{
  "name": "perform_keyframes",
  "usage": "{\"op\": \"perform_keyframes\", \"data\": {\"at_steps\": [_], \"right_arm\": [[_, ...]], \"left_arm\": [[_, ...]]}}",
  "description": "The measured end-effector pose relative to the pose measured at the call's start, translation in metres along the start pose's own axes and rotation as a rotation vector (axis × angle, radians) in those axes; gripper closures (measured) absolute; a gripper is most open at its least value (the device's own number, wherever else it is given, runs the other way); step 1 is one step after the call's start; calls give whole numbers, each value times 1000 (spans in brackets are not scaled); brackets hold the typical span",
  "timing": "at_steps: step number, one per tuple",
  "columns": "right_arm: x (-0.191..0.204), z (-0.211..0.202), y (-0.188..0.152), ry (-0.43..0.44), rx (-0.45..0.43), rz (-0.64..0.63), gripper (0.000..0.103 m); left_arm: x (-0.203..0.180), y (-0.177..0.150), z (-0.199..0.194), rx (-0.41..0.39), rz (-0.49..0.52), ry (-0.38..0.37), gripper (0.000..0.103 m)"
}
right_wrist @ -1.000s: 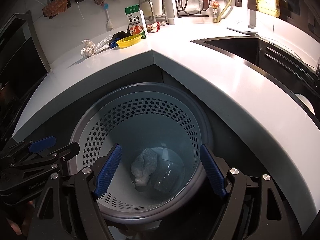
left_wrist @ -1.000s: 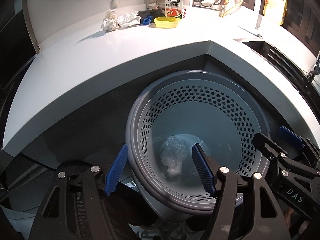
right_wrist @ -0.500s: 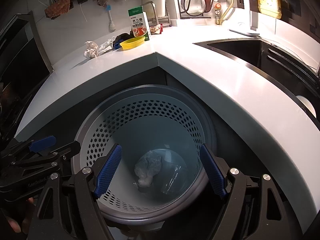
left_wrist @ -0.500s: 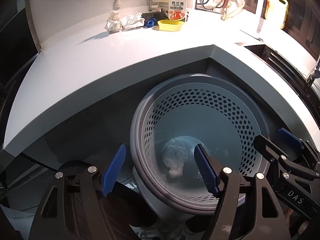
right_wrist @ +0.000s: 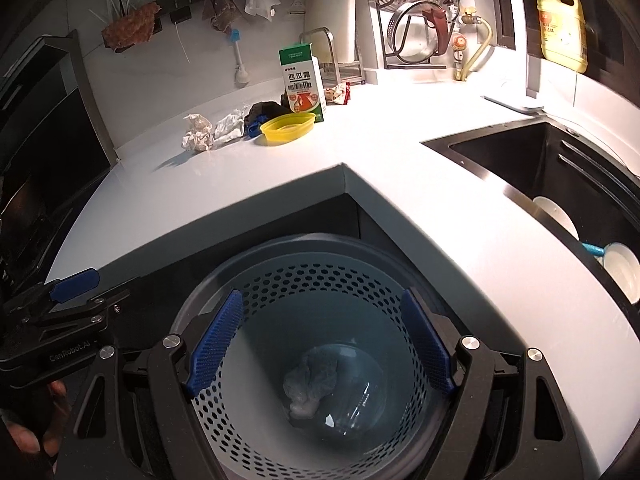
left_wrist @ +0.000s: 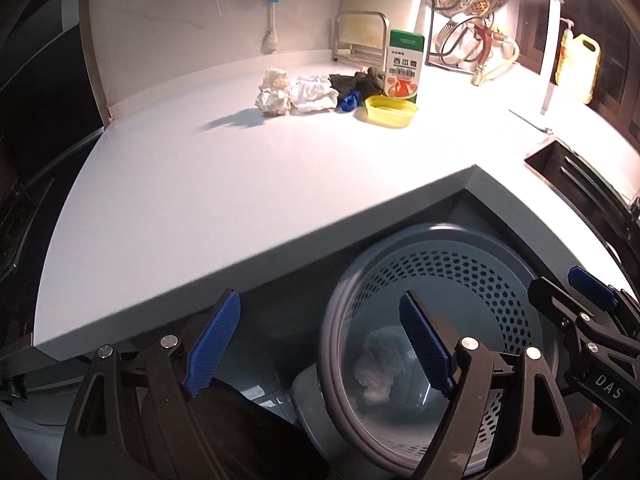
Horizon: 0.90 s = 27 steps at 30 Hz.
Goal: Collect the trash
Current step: 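Move both tools back over the countertop toward the remaining items, then grasp the yellow plastic container rim with the right tool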
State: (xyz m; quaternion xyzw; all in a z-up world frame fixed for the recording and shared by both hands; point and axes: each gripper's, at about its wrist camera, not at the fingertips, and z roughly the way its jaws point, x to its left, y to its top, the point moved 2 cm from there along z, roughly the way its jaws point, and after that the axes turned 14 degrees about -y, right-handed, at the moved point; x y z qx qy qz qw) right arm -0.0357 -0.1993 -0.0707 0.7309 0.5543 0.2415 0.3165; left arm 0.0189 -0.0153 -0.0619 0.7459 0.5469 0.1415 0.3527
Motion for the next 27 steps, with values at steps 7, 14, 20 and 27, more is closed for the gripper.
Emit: {"op": "perform_keyframes", "data": {"at_steps": [7,14,20,27], "right_arm": [[15,21,45,9,-53,-10,22],[32,48,88,8,-89,-31,18],[46,73,122,27,-85,-51,16],[62,105,150,43,-49,-48,16]], "left_arm": [[30,46,6,-79,-27,34,19],[55,89,17,-132,-47,56,9],[73,117,31,-152,-75,80,7],[84,141,44,-166,-54,133,6]]}}
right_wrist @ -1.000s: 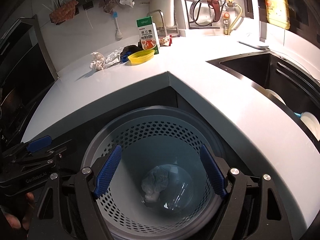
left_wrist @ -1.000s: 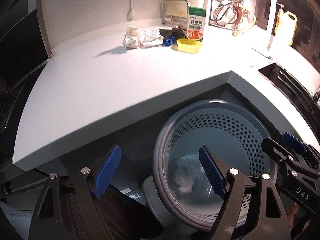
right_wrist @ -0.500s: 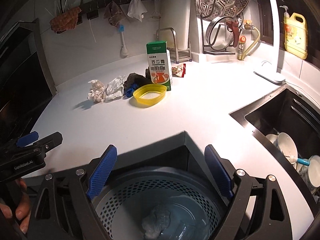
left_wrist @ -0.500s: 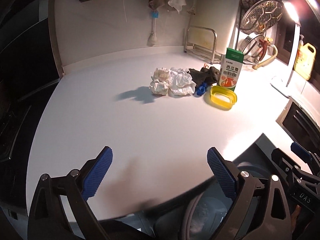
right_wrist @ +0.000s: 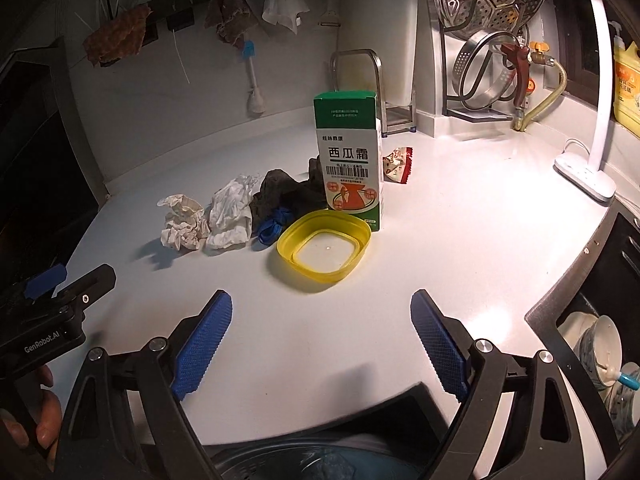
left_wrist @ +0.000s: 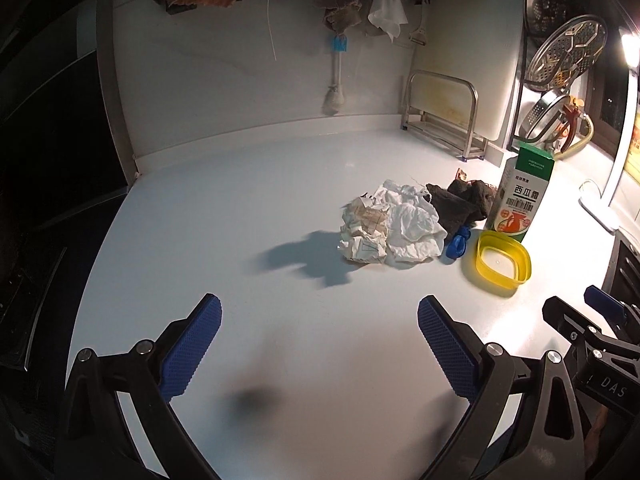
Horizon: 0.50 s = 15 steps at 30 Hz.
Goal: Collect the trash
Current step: 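Grasp the yellow plastic container rim with the right tool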
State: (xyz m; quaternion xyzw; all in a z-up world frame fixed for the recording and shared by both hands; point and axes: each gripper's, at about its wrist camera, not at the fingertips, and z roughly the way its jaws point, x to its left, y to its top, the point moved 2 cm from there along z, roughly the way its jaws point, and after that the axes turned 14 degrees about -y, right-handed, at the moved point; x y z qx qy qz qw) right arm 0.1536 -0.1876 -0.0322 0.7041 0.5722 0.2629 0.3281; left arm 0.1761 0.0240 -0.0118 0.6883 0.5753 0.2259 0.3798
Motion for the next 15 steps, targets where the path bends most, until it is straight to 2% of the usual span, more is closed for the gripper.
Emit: {"op": "perform_keyframes", "data": {"at_steps": [15], "right_arm": [[17,66,21,-15,155,35,16]], "left_arm": [[8,19,18,1,0,-8,6]]}}
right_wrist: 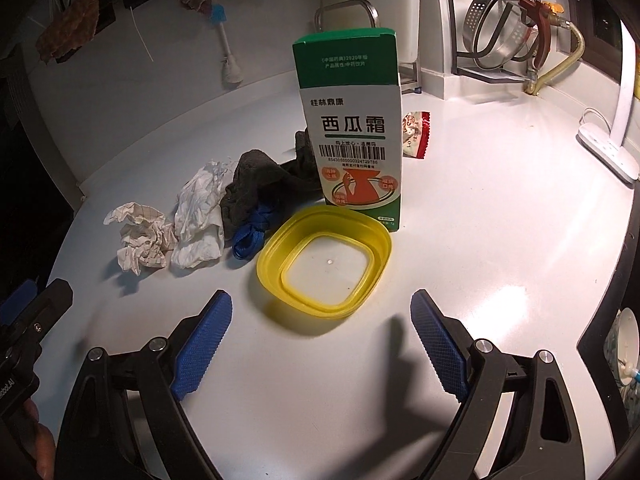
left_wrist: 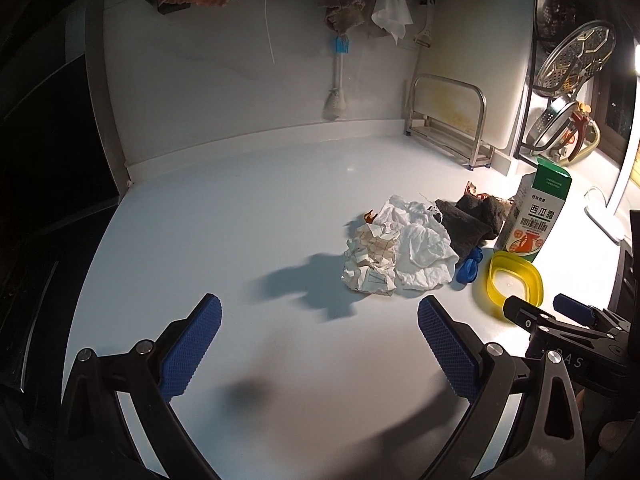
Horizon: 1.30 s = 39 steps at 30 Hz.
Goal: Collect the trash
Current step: 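Grasp the yellow plastic container rim with the right tool, then grasp the crumpled paper with the left tool while the right tool holds the yellow container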
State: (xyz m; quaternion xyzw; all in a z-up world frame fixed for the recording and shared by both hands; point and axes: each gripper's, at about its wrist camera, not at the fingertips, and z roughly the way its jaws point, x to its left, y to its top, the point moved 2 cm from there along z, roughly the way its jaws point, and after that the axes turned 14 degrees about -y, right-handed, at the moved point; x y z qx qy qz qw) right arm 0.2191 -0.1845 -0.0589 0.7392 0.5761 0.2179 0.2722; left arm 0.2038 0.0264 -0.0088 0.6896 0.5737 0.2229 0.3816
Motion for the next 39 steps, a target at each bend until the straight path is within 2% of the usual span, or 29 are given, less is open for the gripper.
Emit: {"op": "perform_keyframes", "data": {"at_steps": [5,20,21,22,30,39], "right_arm": [[8,14,6,-19,37,-4,16],[28,30,20,-133,40,-63,17],[28,30,21,-133,35,-66,20],[27,30,22,-136,26,-67,28],[4,15,8,-78,12,-14,30],[-28,-18,-14,-17,-49,38,30]], "left_arm": [[3,1,3,10,-7,-9,6],[5,2,11,32,-18,-27,6],[5,3,12,35,-19,-28,6],[5,3,13,38,-20,-30,6],[2,5,24,67,-31,-49,6],[0,11,46,92,-60,-37,6]]}}
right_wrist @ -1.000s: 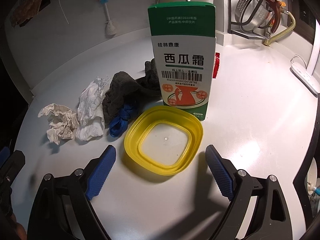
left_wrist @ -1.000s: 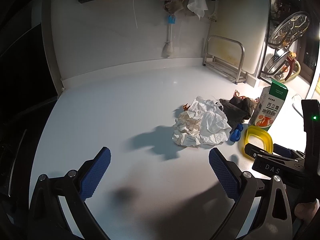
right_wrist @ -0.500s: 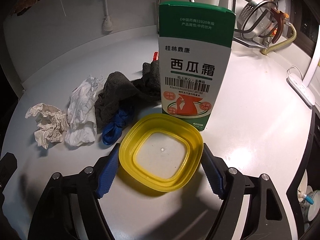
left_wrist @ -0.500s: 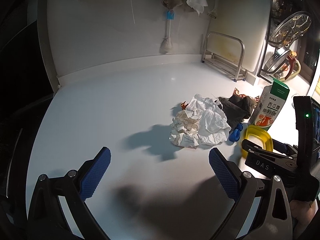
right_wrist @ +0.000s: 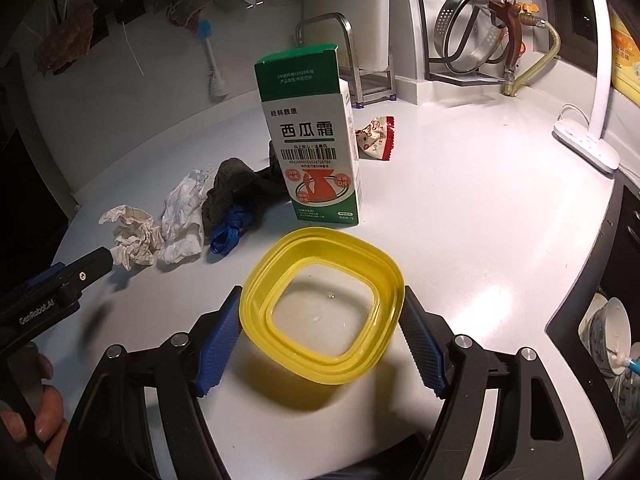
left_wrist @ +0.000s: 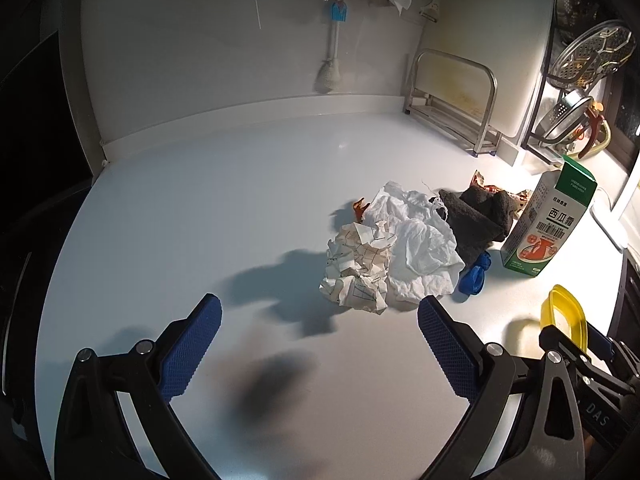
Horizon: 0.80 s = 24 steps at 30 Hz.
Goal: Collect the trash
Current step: 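Grasp the crumpled paper with the left tool while the right tool holds the yellow container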
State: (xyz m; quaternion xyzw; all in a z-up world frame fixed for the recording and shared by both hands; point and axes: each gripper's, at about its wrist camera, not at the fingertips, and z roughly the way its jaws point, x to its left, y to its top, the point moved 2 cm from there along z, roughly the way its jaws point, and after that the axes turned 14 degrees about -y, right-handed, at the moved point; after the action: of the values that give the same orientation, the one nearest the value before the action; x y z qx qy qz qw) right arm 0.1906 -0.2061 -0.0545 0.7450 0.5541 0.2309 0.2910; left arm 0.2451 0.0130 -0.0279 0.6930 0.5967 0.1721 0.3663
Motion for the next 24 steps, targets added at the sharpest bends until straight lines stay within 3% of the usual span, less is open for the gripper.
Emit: {"op": "perform_keyframes", "data": {"at_steps": [11,15,17,19,24], "right_arm": [[-13,-7,-5,56,-8,30,30],[-16,-5,-6,61,-5,38,30],[-16,-5,-7,61,-4,40,30],[-16,-6,-8,63,-3,41,30],[-14,-11,-12,59,-4,34,30]], "left_arm": [[-4,14,41,59,-12,64,10],[-7,13,49,84,7,75,31],[-7,12,52,99,4,59,51],[-6,11,53,108,-7,42,62],[-7,9,41,71,-5,16,65]]}}
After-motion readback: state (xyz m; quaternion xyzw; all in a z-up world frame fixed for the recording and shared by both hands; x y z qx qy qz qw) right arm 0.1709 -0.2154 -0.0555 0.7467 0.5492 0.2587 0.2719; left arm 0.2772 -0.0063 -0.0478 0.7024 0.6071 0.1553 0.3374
